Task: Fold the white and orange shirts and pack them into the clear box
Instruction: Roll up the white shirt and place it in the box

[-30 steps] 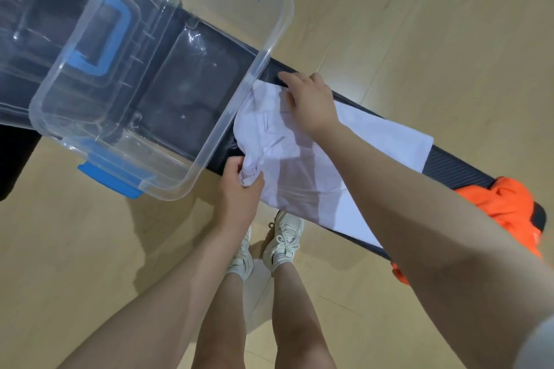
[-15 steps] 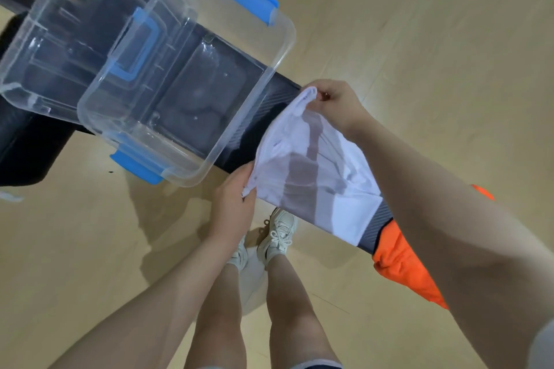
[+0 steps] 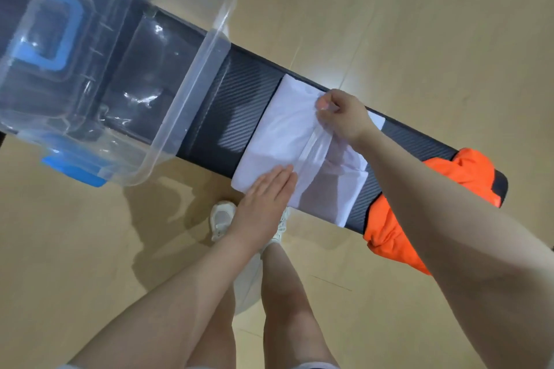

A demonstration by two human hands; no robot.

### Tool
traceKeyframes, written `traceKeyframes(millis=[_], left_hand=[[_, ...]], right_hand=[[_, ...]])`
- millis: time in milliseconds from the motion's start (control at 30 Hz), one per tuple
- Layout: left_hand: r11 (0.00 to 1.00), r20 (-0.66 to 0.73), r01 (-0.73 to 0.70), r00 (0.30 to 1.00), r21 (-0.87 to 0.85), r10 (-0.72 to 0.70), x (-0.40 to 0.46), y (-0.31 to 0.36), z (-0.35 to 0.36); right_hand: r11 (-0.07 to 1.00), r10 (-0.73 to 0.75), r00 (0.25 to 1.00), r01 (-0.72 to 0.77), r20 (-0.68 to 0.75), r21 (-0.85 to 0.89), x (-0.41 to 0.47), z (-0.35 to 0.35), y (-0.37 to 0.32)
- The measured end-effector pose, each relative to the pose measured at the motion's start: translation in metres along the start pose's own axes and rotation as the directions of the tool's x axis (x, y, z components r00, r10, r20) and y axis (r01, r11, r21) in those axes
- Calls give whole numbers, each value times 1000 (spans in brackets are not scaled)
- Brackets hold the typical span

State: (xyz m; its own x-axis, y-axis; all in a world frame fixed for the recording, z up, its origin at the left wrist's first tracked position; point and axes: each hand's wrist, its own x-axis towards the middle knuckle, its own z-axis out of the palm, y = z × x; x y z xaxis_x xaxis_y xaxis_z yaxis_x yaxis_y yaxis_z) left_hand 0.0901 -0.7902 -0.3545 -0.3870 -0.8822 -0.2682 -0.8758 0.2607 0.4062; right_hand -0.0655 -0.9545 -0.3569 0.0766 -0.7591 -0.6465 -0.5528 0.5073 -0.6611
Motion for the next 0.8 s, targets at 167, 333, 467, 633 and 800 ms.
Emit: traceKeyframes(millis=[167, 333, 467, 633, 800], left_hand=[[992, -23, 27, 999, 120, -25, 5, 2, 13], [973, -5, 138, 990, 186, -140, 6, 2, 36], [979, 81, 184, 978, 82, -190, 3, -3, 31], [957, 18, 160, 985, 240, -170, 9, -27, 24], [930, 79, 62, 992, 362, -97, 21, -44, 29]], right_hand=[[959, -34, 999, 44, -40, 281, 8, 6, -4], [979, -36, 995, 54, -94, 199, 8, 6, -8], [898, -292, 907, 150, -304, -413, 0, 14, 1], [472, -688, 725, 481, 32, -739, -23, 53, 36], [328, -591, 793, 403, 147, -854, -7, 64, 58]])
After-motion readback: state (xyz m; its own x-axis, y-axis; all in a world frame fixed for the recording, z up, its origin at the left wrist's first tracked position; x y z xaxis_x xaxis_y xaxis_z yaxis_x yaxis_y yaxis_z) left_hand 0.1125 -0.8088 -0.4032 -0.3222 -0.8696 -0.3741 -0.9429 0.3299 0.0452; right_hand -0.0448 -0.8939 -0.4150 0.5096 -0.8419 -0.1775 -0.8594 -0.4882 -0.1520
